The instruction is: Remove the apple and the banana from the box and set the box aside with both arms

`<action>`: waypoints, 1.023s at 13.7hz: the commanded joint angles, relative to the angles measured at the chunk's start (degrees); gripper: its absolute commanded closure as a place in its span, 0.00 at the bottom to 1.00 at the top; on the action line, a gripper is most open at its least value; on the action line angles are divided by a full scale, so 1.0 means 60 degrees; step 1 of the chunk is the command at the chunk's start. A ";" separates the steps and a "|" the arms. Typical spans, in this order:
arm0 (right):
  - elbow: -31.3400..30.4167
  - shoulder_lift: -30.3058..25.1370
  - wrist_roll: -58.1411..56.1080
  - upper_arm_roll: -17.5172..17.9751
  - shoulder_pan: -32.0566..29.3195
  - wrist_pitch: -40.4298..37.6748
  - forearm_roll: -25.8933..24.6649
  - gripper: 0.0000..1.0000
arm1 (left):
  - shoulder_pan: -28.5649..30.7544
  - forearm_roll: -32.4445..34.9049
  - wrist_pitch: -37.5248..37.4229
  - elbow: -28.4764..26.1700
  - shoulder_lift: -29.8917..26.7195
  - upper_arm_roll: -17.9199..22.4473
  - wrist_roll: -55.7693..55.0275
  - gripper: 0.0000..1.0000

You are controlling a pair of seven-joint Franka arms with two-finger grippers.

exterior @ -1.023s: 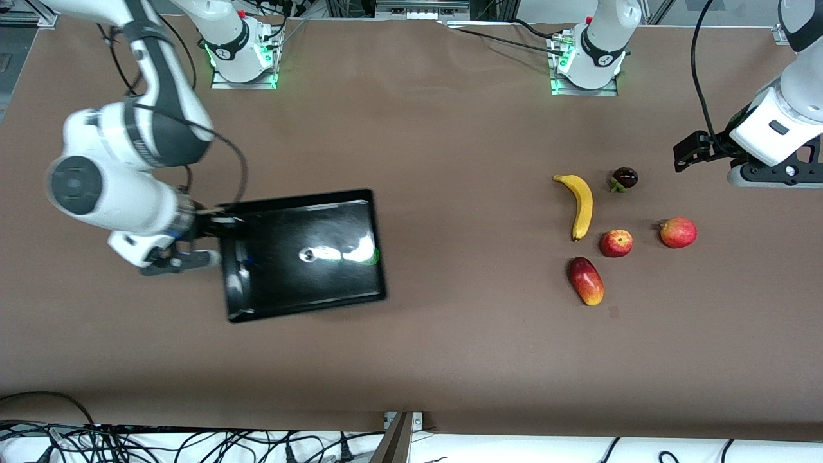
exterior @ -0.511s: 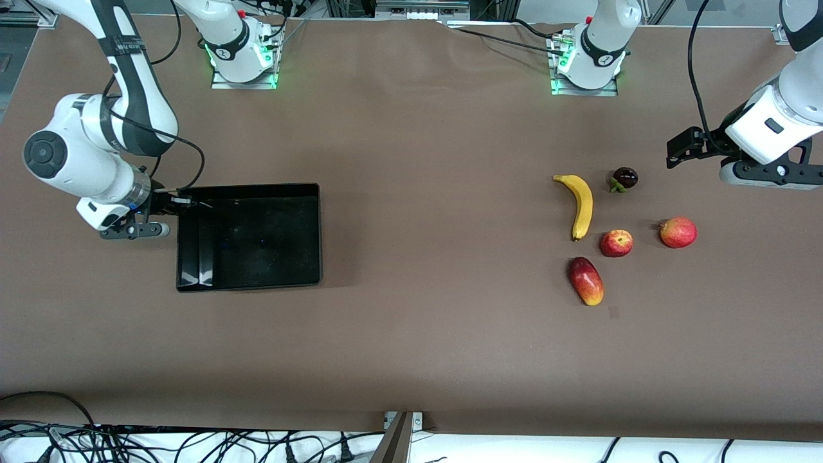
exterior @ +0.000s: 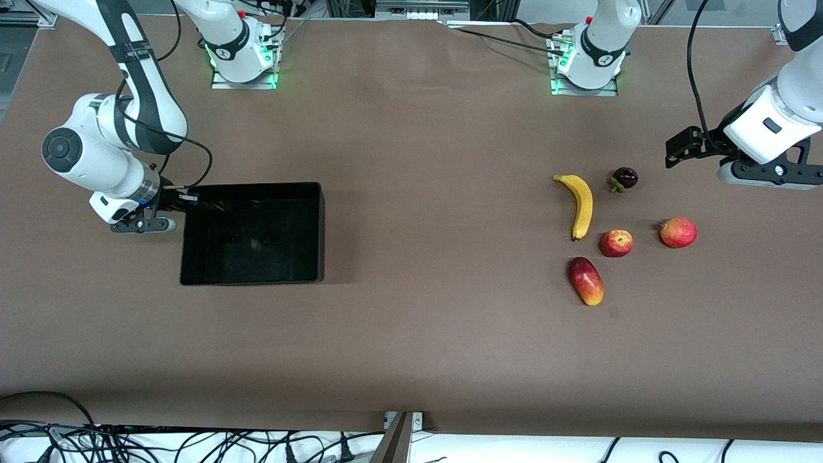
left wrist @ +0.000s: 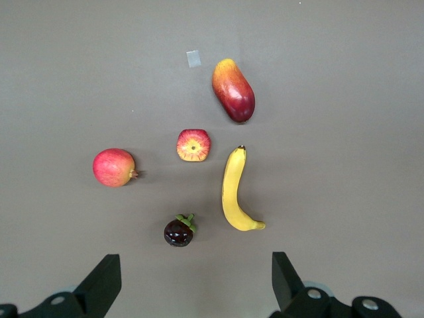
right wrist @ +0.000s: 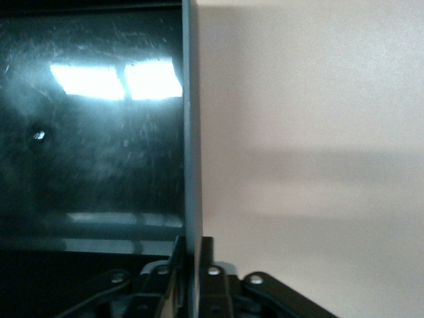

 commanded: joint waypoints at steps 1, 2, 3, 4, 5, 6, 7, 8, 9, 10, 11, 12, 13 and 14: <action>0.0061 -0.0485 -0.0214 0.0021 -0.0005 -0.0103 0.0068 0.00 | -0.0051 -0.0169 -0.0239 0.0298 0.0121 0.0014 0.0215 0.00; 0.0411 -0.0602 -0.0243 0.0064 0.0009 -0.0438 0.0038 0.00 | -0.0051 -0.0169 -0.0239 0.0298 0.0121 0.0014 0.0215 0.00; 0.0995 -0.0690 -0.0185 0.0108 0.0038 -0.1253 0.0038 0.00 | -0.0051 -0.0169 -0.0239 0.0298 0.0121 0.0014 0.0215 0.00; 0.1929 -0.0691 -0.0170 0.0196 0.0053 -0.2436 0.0024 0.00 | -0.0051 -0.0169 -0.0239 0.0298 0.0121 0.0014 0.0215 0.00; 0.2880 -0.0691 -0.0097 0.0226 0.0053 -0.3680 -0.0006 0.00 | -0.0051 -0.0169 -0.0225 0.0298 0.0121 0.0028 0.0215 0.00; 0.3789 -0.0691 -0.0082 0.0226 0.0068 -0.4693 -0.0049 0.00 | -0.0051 -0.0169 -0.0225 0.0298 0.0121 0.0028 0.0215 0.00; 0.4552 -0.0691 -0.0082 0.0255 0.0068 -0.5516 -0.0050 0.00 | -0.0036 -0.0155 -0.0225 0.0298 0.0121 0.0028 0.0215 0.00; 0.5401 -0.0676 -0.0082 0.0328 0.0111 -0.6394 -0.0093 0.00 | -0.0051 -0.0155 -0.0181 0.0298 0.0121 0.0028 0.0215 0.00; 0.6135 -0.0662 -0.0068 0.0358 0.0126 -0.7244 -0.0094 0.00 | -0.0051 -0.0111 -0.0166 0.0298 0.0121 0.0028 0.0215 0.00; 0.6751 -0.0632 -0.0067 0.0372 0.0126 -0.7876 -0.0094 0.00 | -0.0051 -0.0009 -0.0166 0.0298 0.0121 0.0028 0.0215 0.00; 0.7047 -0.0647 -0.0067 0.0372 0.0141 -0.8187 -0.0065 0.00 | -0.0051 0.0035 -0.0166 0.0298 0.0121 0.0014 0.0215 0.00; 0.7181 -0.0661 -0.0154 0.0372 0.0127 -0.8204 -0.0035 0.00 | -0.0051 0.0036 -0.0181 0.0298 0.0121 0.0014 0.0215 0.00; 0.7197 -0.0661 -0.0199 0.0343 0.0112 -0.8205 -0.0035 0.00 | -0.0065 0.0036 -0.0195 0.0298 0.0121 0.0014 0.0215 0.00; 0.7197 -0.0647 -0.0214 0.0343 0.0112 -0.8205 -0.0050 0.00 | -0.0080 0.0036 -0.0224 0.0298 0.0121 0.0014 0.0215 0.00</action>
